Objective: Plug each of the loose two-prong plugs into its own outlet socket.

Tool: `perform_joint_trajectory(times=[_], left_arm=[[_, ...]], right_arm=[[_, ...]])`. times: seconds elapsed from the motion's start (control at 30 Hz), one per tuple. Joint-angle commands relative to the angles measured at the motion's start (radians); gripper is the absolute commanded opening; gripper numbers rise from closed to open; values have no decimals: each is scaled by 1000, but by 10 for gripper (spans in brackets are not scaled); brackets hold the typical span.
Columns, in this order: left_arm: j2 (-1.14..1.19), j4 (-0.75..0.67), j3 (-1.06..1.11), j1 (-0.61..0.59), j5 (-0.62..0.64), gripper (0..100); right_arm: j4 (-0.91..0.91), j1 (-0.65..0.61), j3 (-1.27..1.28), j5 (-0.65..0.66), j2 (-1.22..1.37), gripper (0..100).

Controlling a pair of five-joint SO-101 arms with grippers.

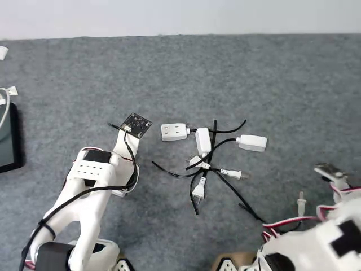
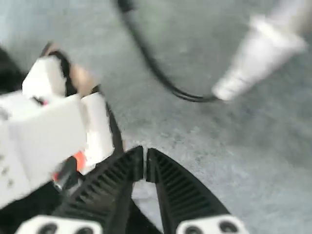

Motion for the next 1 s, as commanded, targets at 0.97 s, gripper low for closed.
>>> perform_joint_trajectory(times=[0.97], left_arm=[[3,15,107,-21,-8,13]], right_arm=[[-766,-400,783,338,-641,173]])
